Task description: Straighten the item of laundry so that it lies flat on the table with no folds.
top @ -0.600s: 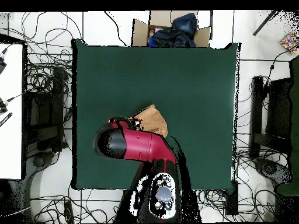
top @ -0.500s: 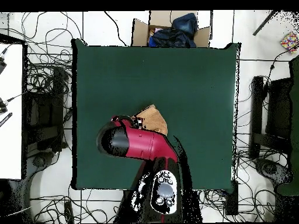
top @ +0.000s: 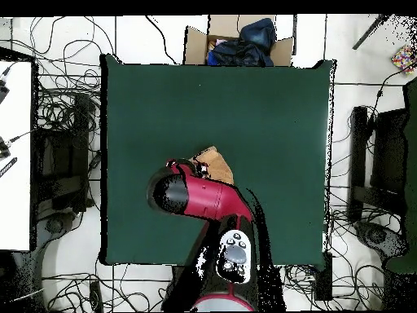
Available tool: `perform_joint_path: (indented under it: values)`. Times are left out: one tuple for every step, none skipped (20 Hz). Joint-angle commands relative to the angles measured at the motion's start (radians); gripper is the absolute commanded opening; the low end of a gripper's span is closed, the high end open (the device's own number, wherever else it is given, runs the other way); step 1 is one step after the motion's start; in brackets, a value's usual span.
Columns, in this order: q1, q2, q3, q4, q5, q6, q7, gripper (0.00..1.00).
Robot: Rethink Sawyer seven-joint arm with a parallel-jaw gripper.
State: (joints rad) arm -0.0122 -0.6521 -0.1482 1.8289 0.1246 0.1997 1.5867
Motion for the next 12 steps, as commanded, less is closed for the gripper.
perform_joint_path:
  values:
    - [-0.010,0.115,0.020,-0.062,0.069,-0.103,0.261,1.00]
    - [-0.016,0.127,0.035,-0.064,0.073,-0.115,0.260,1.00]
    - [-0.020,0.136,0.046,-0.065,0.077,-0.120,0.258,1.00]
    - [-0.025,0.145,0.058,-0.066,0.081,-0.126,0.256,1.00]
    - [-0.019,0.148,0.051,-0.070,0.083,-0.126,0.253,1.00]
    - [-0.012,0.151,0.043,-0.074,0.086,-0.127,0.251,1.00]
    - [-0.008,0.153,0.036,-0.076,0.087,-0.128,0.249,1.00]
    - [-0.006,0.158,0.032,-0.076,0.087,-0.136,0.248,1.00]
    - [-0.007,0.160,0.030,-0.073,0.086,-0.144,0.248,1.00]
    - [-0.007,0.166,0.027,-0.070,0.085,-0.161,0.250,1.00]
    - [-0.011,0.170,0.021,-0.064,0.085,-0.168,0.252,1.00]
    - [-0.021,0.170,0.022,-0.060,0.081,-0.171,0.248,1.00]
